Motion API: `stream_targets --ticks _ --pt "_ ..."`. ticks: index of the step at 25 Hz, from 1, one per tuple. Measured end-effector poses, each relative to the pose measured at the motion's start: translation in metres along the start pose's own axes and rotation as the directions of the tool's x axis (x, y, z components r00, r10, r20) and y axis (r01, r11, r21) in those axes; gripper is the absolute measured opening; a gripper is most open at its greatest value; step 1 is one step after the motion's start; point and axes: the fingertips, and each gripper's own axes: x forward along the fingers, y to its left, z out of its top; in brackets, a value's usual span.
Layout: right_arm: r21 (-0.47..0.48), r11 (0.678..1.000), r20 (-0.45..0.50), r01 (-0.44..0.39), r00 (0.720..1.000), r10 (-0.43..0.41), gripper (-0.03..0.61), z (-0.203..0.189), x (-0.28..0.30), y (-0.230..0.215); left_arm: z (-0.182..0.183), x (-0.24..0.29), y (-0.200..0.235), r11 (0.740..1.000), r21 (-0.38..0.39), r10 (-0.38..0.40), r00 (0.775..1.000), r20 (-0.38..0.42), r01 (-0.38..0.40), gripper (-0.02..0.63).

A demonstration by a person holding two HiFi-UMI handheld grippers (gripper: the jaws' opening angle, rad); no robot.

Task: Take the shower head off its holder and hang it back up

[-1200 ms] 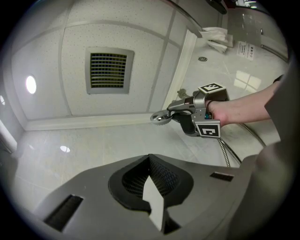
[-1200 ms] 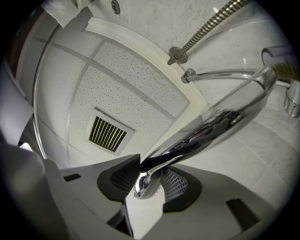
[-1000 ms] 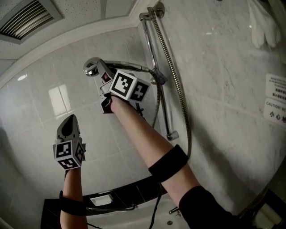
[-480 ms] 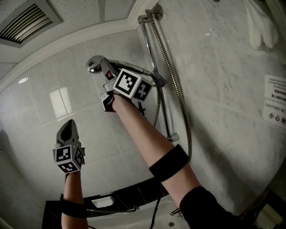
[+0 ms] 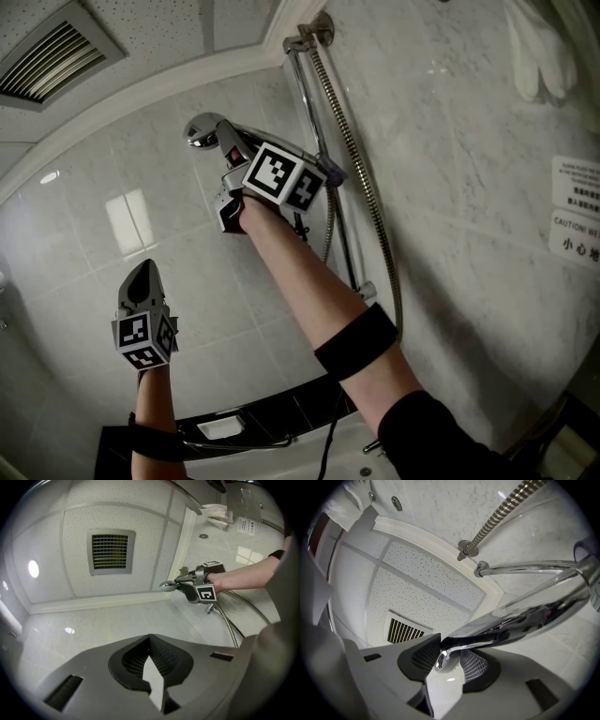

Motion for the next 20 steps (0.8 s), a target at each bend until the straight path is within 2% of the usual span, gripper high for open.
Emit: stream_targets --ticks 10,20 --pt "-0.009 1.0 -0.039 0.005 0.999 -0.005 0.147 -0.005 0.004 -0.006 0.001 0.006 -0.005 1.0 0.002 0.007 1.0 0.0 -0.007 0.006" --pt "-0.028 0.999 -0.07 -0.018 0.997 0.016 0.146 -0.01 0.014 0.006 0.0 0.007 0.0 1.0 -0.004 0.012 1.0 0.004 -0.012 0.006"
